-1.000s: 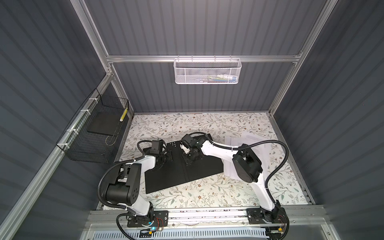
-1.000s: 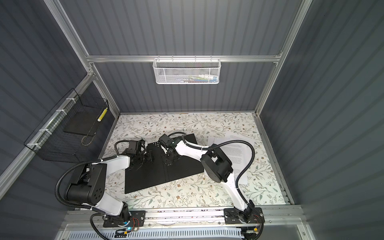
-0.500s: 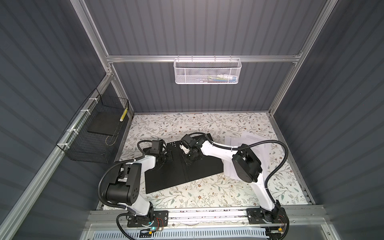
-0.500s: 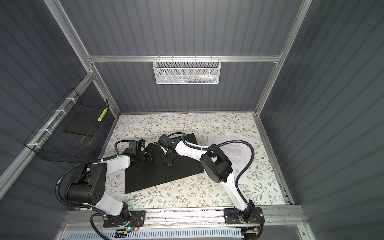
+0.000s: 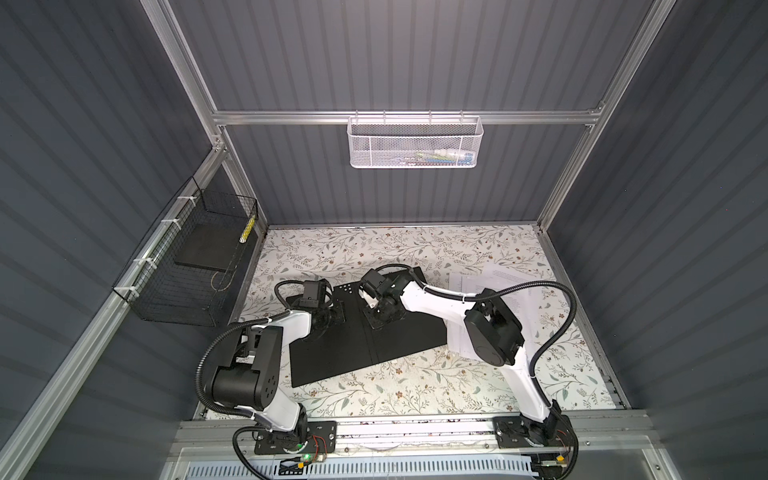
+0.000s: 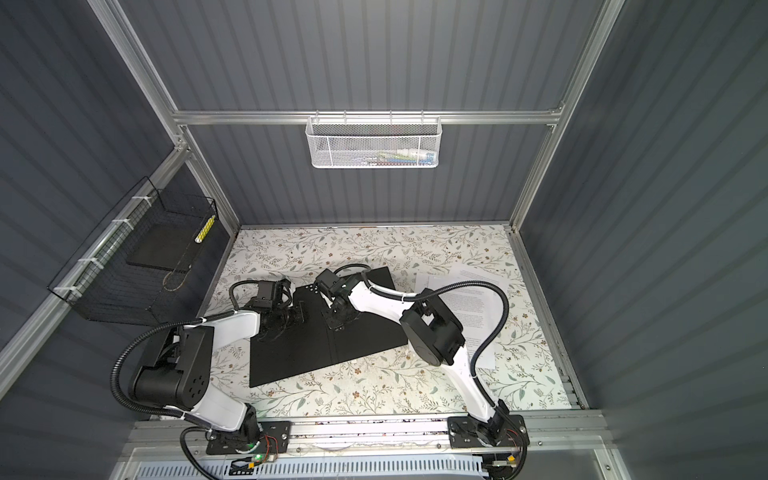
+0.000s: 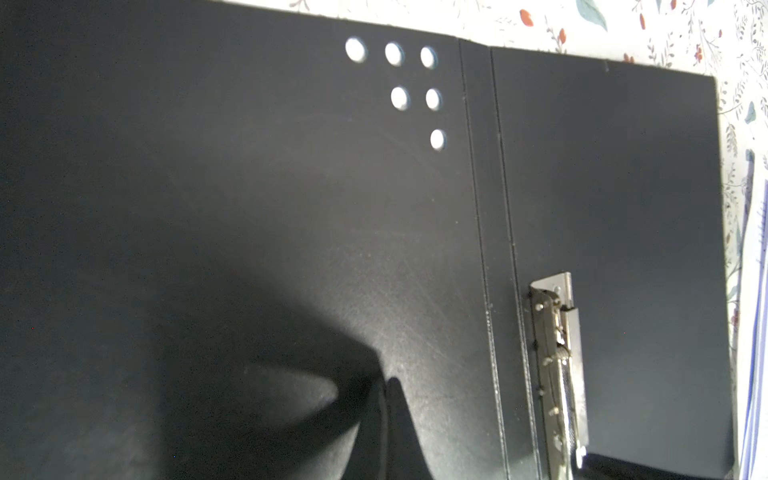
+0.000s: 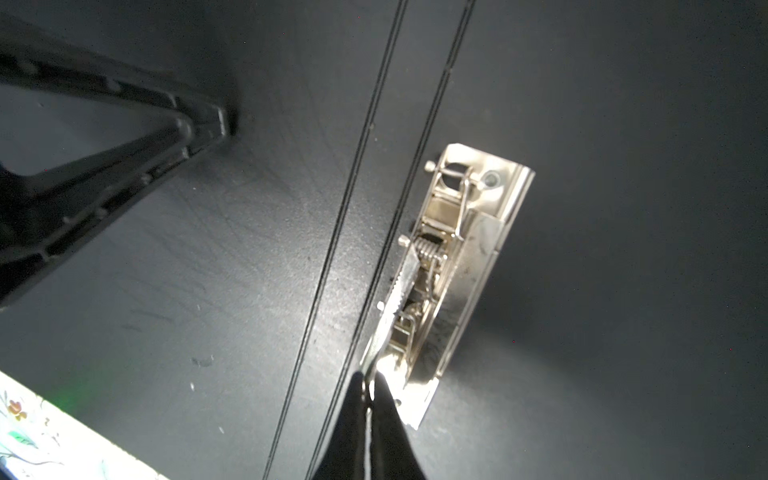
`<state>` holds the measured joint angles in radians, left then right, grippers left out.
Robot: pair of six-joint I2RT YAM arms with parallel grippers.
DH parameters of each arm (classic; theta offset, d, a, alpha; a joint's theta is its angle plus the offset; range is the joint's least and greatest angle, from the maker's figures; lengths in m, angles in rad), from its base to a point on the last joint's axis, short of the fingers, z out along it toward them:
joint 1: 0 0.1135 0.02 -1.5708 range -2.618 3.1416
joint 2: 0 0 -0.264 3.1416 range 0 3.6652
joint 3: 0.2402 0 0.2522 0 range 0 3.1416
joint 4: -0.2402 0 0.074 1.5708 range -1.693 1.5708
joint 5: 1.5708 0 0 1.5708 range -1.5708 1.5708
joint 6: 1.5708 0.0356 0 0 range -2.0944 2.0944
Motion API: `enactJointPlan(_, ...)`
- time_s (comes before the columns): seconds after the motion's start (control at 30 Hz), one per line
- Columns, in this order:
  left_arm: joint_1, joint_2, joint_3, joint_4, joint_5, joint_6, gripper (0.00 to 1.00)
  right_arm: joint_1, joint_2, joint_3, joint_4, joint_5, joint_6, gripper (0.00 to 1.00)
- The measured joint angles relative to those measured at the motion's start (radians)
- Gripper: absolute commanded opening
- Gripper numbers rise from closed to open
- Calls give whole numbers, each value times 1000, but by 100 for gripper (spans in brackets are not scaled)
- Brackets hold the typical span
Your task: Put the files into the folder
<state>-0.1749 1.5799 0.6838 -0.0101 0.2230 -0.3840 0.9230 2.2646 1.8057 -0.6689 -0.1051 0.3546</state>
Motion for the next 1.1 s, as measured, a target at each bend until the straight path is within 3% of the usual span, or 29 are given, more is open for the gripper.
enactJointPlan(1.1,0,2,2,0,3,0,0,48,153,283,-261,140,-94,4)
